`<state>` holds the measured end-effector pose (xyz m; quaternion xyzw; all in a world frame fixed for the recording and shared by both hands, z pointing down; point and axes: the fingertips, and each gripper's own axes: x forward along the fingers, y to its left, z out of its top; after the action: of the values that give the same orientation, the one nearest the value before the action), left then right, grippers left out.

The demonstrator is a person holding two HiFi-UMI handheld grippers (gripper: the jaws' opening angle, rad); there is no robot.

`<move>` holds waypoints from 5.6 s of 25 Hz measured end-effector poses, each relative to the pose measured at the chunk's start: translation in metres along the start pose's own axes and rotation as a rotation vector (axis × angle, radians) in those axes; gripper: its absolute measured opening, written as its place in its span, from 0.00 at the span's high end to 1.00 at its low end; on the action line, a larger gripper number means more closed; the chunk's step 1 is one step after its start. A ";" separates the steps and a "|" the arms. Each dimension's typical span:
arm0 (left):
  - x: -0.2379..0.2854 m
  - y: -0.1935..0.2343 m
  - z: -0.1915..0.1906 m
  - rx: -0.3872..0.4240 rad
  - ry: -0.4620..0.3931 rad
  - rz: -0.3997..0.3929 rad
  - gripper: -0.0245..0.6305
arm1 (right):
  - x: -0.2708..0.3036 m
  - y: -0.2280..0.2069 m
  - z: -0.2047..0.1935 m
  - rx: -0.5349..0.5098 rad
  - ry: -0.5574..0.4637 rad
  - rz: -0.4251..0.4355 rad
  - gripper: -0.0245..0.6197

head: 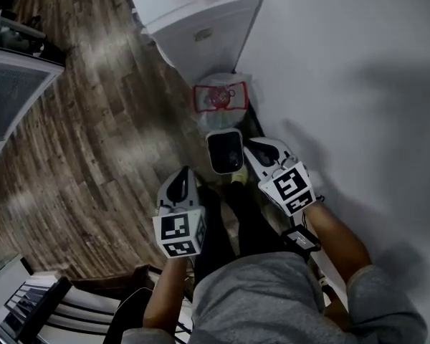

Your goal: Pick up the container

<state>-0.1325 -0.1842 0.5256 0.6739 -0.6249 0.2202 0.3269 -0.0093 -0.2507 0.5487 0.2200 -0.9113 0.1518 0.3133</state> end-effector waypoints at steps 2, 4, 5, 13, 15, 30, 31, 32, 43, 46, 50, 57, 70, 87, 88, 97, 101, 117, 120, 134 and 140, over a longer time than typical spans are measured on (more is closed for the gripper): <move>0.015 0.003 -0.012 0.003 0.026 -0.005 0.94 | 0.014 0.002 -0.017 -0.004 0.034 0.017 0.91; 0.028 0.005 -0.025 -0.001 0.047 -0.008 0.94 | 0.028 0.002 -0.034 -0.008 0.068 0.032 0.91; 0.035 0.005 -0.033 -0.002 0.063 -0.012 0.94 | 0.035 0.001 -0.042 -0.011 0.085 0.034 0.91; 0.103 0.020 -0.115 -0.038 0.250 -0.046 0.94 | 0.104 -0.002 -0.120 -0.038 0.223 0.099 0.77; 0.118 0.025 -0.131 -0.035 0.271 -0.041 0.94 | 0.119 -0.003 -0.139 -0.050 0.252 0.106 0.76; 0.192 0.050 -0.231 -0.096 0.401 -0.025 0.94 | 0.208 -0.045 -0.274 -0.047 0.451 0.065 0.74; 0.197 0.051 -0.235 -0.096 0.402 -0.025 0.94 | 0.217 -0.048 -0.282 -0.059 0.460 0.069 0.73; 0.202 0.053 -0.239 -0.098 0.403 -0.025 0.94 | 0.225 -0.050 -0.292 -0.072 0.473 0.075 0.73; 0.248 0.071 -0.285 -0.121 0.394 -0.022 0.94 | 0.293 -0.074 -0.374 -0.156 0.570 0.083 0.72; 0.262 0.071 -0.290 -0.121 0.391 -0.028 0.94 | 0.308 -0.078 -0.384 -0.173 0.590 0.100 0.71; 0.270 0.073 -0.289 -0.123 0.378 -0.030 0.94 | 0.319 -0.080 -0.394 -0.217 0.620 0.117 0.71; 0.255 0.081 -0.285 -0.148 0.380 -0.020 0.94 | 0.293 -0.039 -0.402 -0.346 0.714 0.360 0.76; 0.234 0.086 -0.294 -0.149 0.404 -0.025 0.94 | 0.246 0.062 -0.441 -0.491 0.909 0.831 0.91; 0.147 0.084 -0.221 -0.127 0.387 -0.043 0.94 | 0.178 0.119 -0.324 0.104 0.858 0.776 0.91; 0.141 0.082 -0.213 -0.127 0.384 -0.046 0.94 | 0.170 0.123 -0.314 0.129 0.849 0.768 0.91; 0.065 0.063 -0.135 -0.053 0.362 -0.100 0.94 | 0.097 0.138 -0.189 0.402 0.681 0.646 0.91; 0.030 0.052 -0.104 -0.006 0.339 -0.126 0.94 | 0.062 0.140 -0.126 0.526 0.573 0.610 0.91; -0.054 0.005 0.021 0.087 0.126 -0.188 0.94 | -0.053 0.125 0.080 0.822 0.098 0.592 0.91; -0.066 0.001 0.033 0.100 0.103 -0.188 0.94 | -0.071 0.124 0.099 0.837 0.038 0.580 0.91; -0.066 0.005 0.057 0.113 0.058 -0.176 0.94 | -0.095 0.107 0.111 0.942 -0.062 0.555 0.91; -0.066 0.004 0.056 0.113 0.068 -0.180 0.94 | -0.096 0.104 0.107 0.949 -0.057 0.533 0.91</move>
<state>-0.1506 -0.1784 0.4409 0.7368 -0.5368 0.2475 0.3281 -0.0470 -0.1765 0.3919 0.1028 -0.7749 0.6147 0.1056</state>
